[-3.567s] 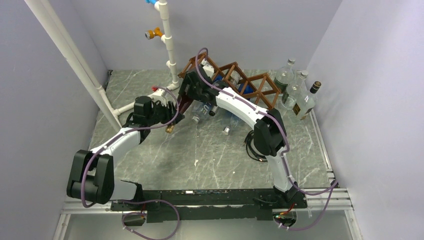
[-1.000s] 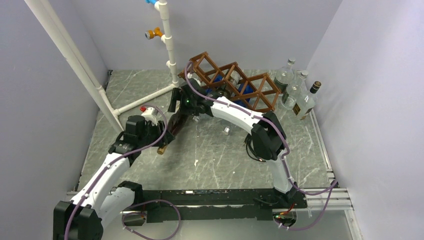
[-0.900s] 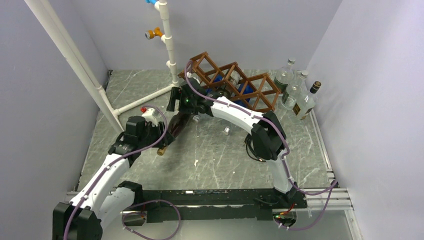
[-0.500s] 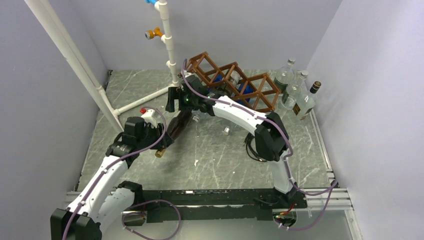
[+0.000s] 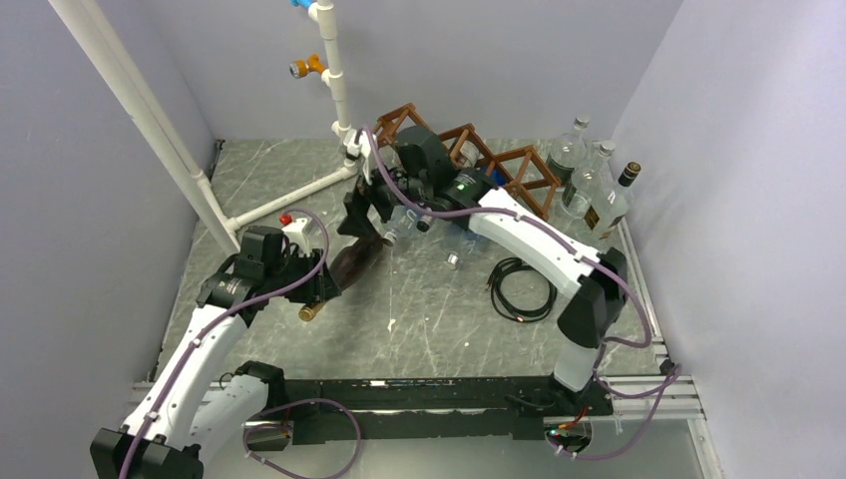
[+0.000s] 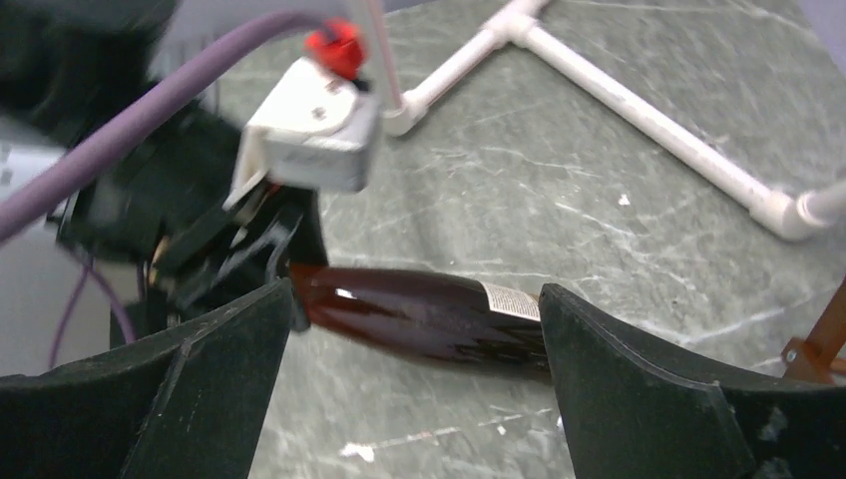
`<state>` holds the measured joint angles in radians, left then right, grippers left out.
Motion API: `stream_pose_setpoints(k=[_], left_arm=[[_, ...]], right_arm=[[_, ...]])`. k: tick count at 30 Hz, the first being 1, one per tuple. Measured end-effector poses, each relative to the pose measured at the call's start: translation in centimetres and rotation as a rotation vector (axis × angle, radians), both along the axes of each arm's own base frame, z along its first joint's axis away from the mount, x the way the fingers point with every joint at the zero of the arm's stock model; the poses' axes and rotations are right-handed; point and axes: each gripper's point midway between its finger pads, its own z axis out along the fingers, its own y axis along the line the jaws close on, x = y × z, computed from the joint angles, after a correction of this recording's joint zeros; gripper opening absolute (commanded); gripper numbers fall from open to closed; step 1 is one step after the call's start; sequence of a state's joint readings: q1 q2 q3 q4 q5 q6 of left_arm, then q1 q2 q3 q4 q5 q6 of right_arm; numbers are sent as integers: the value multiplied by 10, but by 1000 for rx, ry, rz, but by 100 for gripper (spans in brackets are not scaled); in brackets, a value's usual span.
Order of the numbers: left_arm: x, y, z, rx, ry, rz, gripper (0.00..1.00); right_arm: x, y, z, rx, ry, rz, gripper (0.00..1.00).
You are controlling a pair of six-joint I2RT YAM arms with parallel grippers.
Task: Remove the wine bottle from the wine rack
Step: Place the wine bottle at the center of the board.
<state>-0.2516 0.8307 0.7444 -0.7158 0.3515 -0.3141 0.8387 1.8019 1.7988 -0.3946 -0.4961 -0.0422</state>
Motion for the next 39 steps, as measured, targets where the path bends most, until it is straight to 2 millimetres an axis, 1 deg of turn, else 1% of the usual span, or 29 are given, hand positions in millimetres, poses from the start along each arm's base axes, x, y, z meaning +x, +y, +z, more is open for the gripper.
stream_pose_setpoints(k=[1,3,5,7,10,12,14,17,19,26,30,33,39], left_arm=[[-3,-1,1,-1,9,-12,0],[-9,-2,3,-6,27,-34,0],[-14,-4,5,-12,43,-53,0],[-17,-5,8,-14,62,-71,0],[-21,-7,10,-18,80,-94,0],[-22,-8,10,-19,88,-111,0],[-25,-10,11,-25,98,-127,0],[-28,-12,11,-34,106,-148,0],[-31,-13,12,-41,113,-157,0],[-36,-16,13,-59,131,-174,0],[-39,-18,14,-72,142,-184,0],[-42,-19,14,-83,153,-190,0],[-46,-23,16,-110,175,-193,0]], right_arm=[[-9,-4,2,-7,-38,56,96],[-25,-14,1,-30,-102,152,96],[-41,-25,-7,-58,-158,251,96],[-57,-36,-20,-87,-201,347,97],[-81,-54,-44,-124,-266,500,99],[-95,-66,-63,-142,-311,594,99],[-104,-73,-80,-154,-335,659,99],[-111,-76,-100,-170,-350,704,99],[-111,-74,-109,-186,-361,715,99],[-103,-43,-126,-218,-418,715,99],[-100,-30,-138,-243,-430,711,99],[-99,-26,-143,-260,-440,703,99],[-97,-16,-142,-259,-483,683,99]])
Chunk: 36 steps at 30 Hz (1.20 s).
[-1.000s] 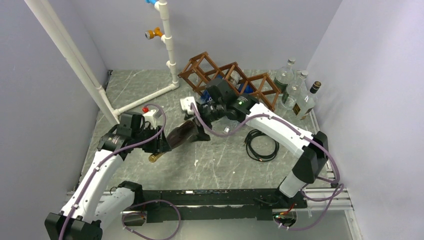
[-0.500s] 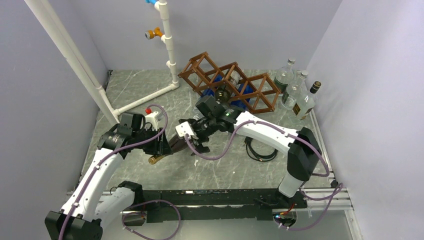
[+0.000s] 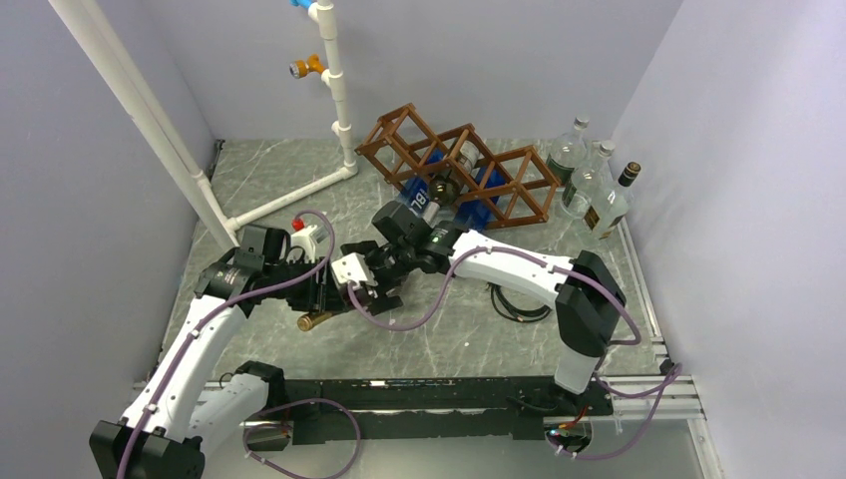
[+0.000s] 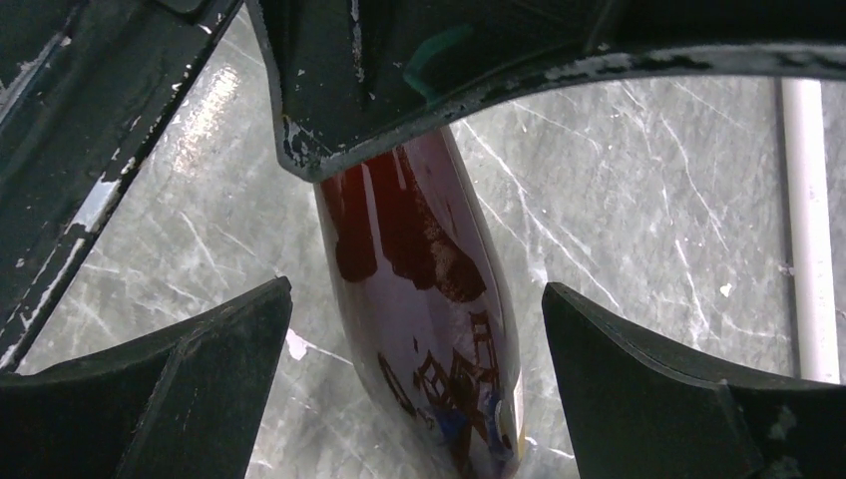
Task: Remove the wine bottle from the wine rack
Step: Place the wine bottle at the center of the board.
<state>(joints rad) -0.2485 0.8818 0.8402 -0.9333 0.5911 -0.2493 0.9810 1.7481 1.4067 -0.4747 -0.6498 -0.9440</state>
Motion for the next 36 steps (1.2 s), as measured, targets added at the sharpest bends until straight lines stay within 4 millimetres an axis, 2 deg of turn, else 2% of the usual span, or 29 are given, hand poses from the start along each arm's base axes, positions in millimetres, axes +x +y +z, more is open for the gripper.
stream_pose_setpoints(k=[9,12,16,20,22,24,27,31,33,36], left_arm=[[-3,-4,2,-32,37,11,0],[-3,-6,3,-45,51,18,0],[-4,-7,3,-51,59,20,0],[-4,-7,3,-55,66,28,2],[-4,-8,3,-56,67,30,14],[-4,-8,3,-56,67,30,22],[-4,-8,4,-58,69,34,41],[-5,-8,6,-64,72,46,66],[-2,-8,9,-68,42,59,75],[3,-6,19,-82,-22,82,82]], right_arm=[[-13,12,-30,-37,-16,18,97],[-14,16,-36,-40,-26,19,93],[-15,19,-39,-29,-34,23,83],[-11,23,-38,-7,-53,19,64],[-9,26,-37,7,-67,10,49],[-8,26,-37,11,-74,6,34],[-10,24,-36,12,-75,4,20],[-12,24,-35,16,-66,7,10],[-15,23,-30,32,-47,18,7],[-24,21,-23,55,-12,41,6]])
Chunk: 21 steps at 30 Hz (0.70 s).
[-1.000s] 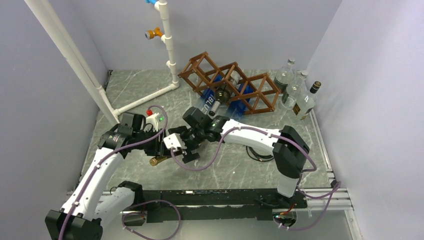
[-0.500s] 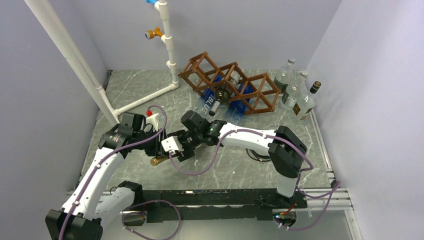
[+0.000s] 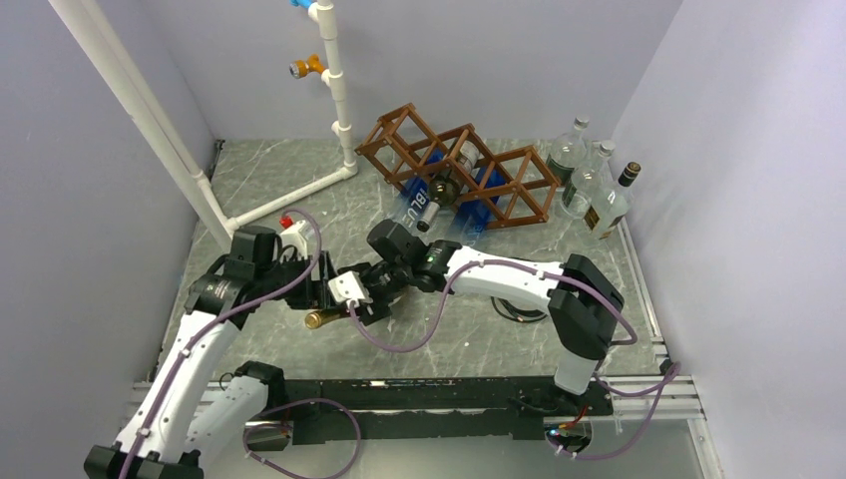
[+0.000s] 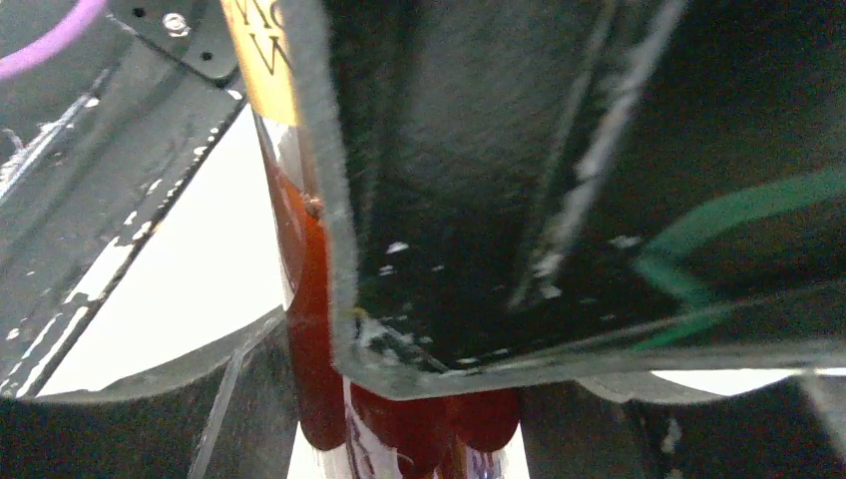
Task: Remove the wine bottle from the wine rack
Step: Place the wine bottle at the center of the board.
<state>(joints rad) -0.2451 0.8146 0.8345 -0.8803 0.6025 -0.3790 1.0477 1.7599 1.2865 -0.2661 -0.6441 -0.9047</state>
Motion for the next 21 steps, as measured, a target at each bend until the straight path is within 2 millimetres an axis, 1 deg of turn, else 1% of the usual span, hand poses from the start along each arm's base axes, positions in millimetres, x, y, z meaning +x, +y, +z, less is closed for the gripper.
stream_pose_setpoints(k=[3,6,9,18,21], left_arm=[[2,2,9,-8,-58,21,85],[3,0,21,-36,-121,23,87],[3,1,28,-43,-160,34,90],[7,6,39,-45,-222,84,91],[10,9,48,-43,-263,105,93]], right_arm=[[-8,-2,4,10,24,22,4],[-11,-4,3,3,46,24,4],[-10,-8,0,-5,63,15,4],[-10,-15,-2,-14,94,9,2],[-9,-19,0,-14,99,2,2]])
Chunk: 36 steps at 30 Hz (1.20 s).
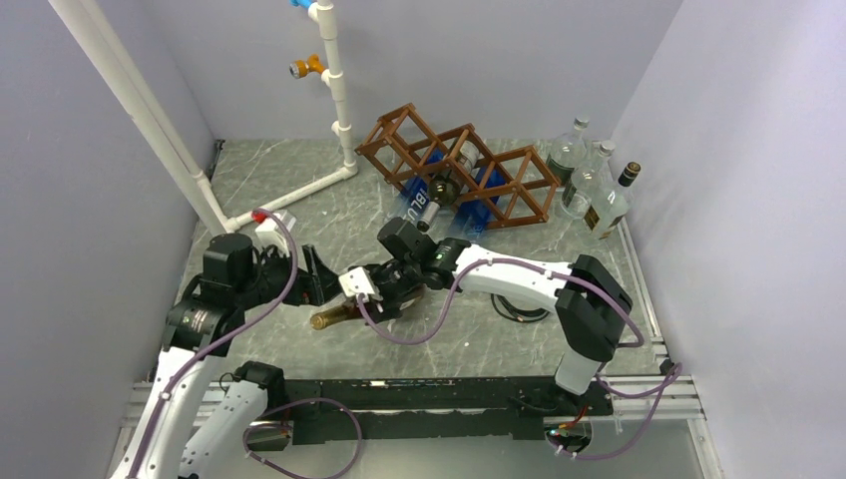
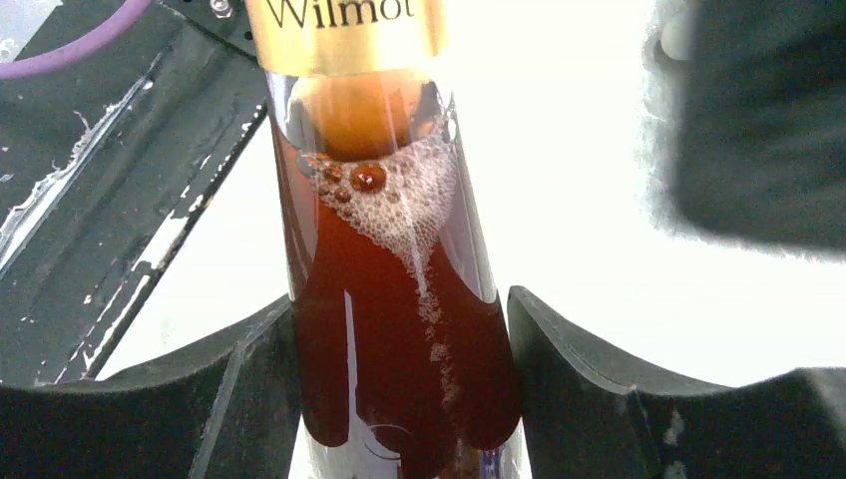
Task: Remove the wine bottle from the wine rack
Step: Place the wine bottle at the center of the board.
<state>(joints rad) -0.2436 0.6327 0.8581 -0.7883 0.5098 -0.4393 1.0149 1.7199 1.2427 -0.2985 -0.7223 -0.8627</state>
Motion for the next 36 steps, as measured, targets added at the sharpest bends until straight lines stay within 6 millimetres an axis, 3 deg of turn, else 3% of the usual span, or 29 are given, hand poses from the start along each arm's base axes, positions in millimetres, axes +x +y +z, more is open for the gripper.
stream_pose_setpoints(k=[4,10,12,19,30,36], left_arm=[[8,8,29,4,-121,57,99],[7,10,91,-70,-355,79,99],[7,10,101,-83,-396,85,99],[14,12,109,-99,-461,111,100],[5,14,133,-160,-644,114,100],[7,13,134,-173,-685,109,99]], right_arm=[[-4,-9,0,-8,9,8,1],[-11,-22,-9,-57,54,17,0],[-12,-27,-11,-71,73,20,0],[-7,-41,-14,-95,123,4,0],[4,-57,-6,-71,180,-25,0],[11,-64,1,-43,209,-41,0]])
